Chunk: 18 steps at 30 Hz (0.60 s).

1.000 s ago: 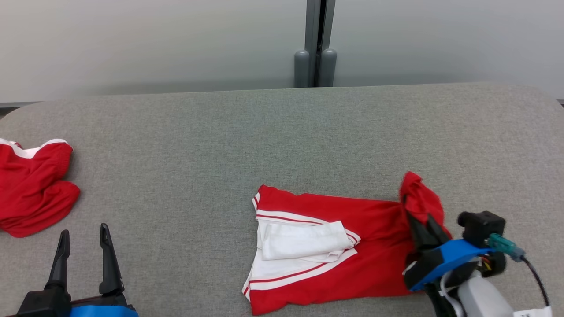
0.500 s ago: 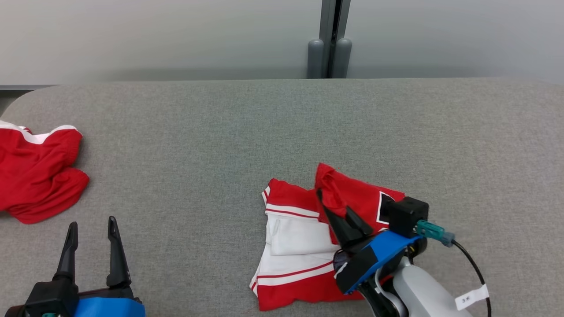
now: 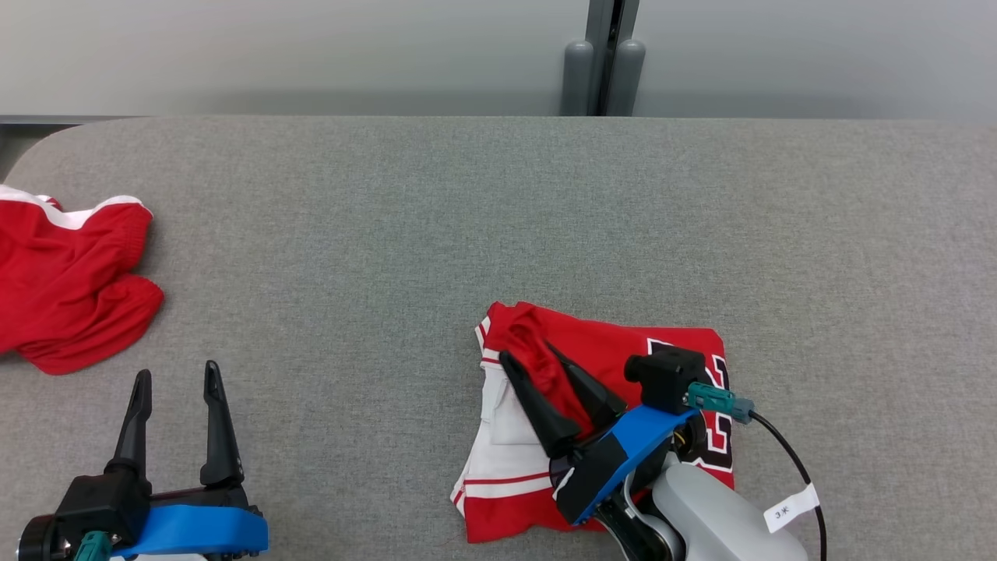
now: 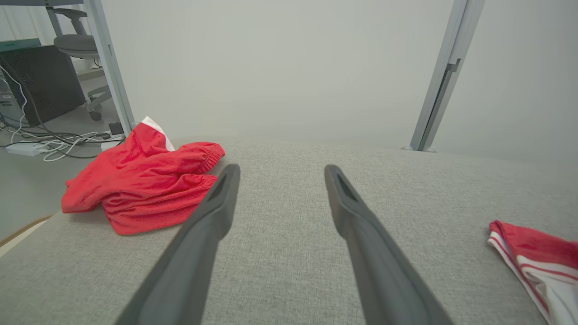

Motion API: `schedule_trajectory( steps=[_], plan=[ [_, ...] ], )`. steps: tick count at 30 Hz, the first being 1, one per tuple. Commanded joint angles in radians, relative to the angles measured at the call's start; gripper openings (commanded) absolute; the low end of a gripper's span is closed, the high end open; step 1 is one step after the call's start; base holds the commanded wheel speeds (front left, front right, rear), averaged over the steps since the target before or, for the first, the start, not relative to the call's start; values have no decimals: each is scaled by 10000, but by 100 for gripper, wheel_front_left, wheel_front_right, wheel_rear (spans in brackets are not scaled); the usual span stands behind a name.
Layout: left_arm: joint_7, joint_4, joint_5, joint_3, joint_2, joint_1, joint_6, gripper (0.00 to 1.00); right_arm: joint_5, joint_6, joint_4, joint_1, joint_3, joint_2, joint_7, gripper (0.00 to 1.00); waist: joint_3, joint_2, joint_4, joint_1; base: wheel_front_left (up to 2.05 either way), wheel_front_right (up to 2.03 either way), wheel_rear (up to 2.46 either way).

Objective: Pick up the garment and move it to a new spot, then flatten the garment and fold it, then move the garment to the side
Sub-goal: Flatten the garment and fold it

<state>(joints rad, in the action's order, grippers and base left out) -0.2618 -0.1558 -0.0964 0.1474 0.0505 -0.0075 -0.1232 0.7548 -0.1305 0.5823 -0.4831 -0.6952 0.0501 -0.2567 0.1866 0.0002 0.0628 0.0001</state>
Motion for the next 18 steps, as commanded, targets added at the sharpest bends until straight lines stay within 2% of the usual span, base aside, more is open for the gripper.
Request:
schedule_trajectory(
  steps=[1,3,7,11,12,18],
  plan=[
    [-42,-23,-18,-44,0,-181,-24,100,55,-5,51,-220,-129,12,-61,100,17,-2,7,-1,0,0,0],
    [-42,-23,-24,-40,-2,-174,2,100,59,-5,57,-320,-254,13,-79,100,4,-2,-43,-1,0,0,0],
    [-42,-42,-23,43,0,-51,38,100,-920,-3,-94,-409,263,21,-90,100,-115,-2,-198,-1,0,0,0],
    [-42,21,69,107,-1,12,25,100,-2130,-3,-625,-28,1502,130,-91,100,-268,-2,-363,-1,0,0,0],
    [-42,55,105,127,-1,58,15,100,-2590,-3,-1042,262,2199,287,-90,100,-350,-2,-449,-1,0,0,0],
    [-42,146,202,81,-1,142,-15,100,-3936,-3,-2358,1336,3997,750,-87,100,-601,-2,-713,-1,0,0,0]
  ],
)
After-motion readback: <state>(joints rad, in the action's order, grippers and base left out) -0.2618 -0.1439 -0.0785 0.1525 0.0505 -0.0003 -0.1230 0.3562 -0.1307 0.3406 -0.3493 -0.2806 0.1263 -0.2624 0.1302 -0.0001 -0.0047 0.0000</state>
